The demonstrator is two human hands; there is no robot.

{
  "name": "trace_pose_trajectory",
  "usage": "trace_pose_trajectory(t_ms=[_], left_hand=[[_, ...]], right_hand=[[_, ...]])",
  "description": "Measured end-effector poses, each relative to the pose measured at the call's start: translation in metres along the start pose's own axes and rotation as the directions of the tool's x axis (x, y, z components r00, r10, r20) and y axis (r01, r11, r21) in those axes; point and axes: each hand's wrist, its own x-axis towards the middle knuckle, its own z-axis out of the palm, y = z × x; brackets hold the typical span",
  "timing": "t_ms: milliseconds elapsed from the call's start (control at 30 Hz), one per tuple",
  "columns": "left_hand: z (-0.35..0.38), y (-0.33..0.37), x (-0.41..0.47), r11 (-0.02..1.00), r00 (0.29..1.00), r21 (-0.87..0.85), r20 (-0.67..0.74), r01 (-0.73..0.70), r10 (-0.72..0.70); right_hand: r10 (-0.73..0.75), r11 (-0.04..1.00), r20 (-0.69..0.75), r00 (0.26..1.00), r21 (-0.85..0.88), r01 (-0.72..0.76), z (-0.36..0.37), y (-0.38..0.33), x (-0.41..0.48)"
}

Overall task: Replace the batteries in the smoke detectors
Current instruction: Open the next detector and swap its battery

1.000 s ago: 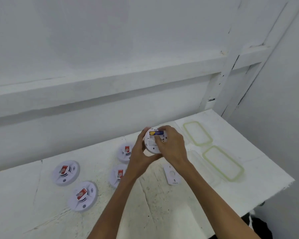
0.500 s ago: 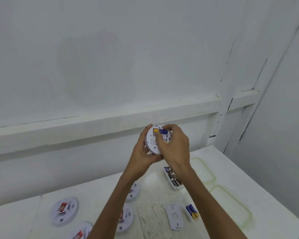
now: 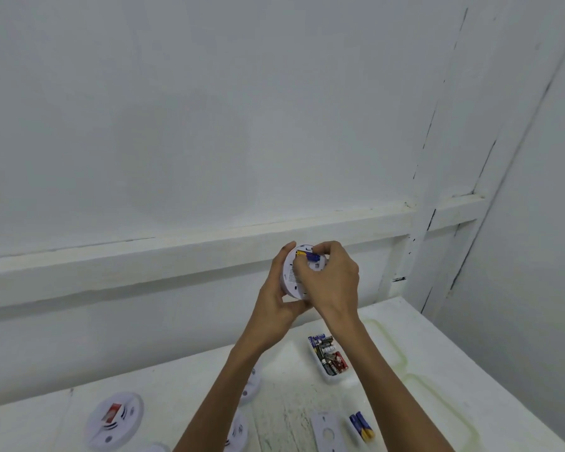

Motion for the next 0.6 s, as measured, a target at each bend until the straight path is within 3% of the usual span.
trace_pose_trajectory(t_ms=[400, 600], left_hand=[[0.014, 0.008, 0.009, 0.999, 0.999, 0.002, 0.000, -0.044, 0.044], [0.015, 0.010, 0.017, 0.997, 0.997, 0.022, -0.003, -0.074, 0.074]], right_hand=[[-0.029, 0.999, -0.046, 0.999, 0.024, 0.030, -0.011, -0.003, 0.012], [-0.122, 0.989, 0.012, 0.992, -0.084, 0.123, -0.010, -0.009, 0.022]])
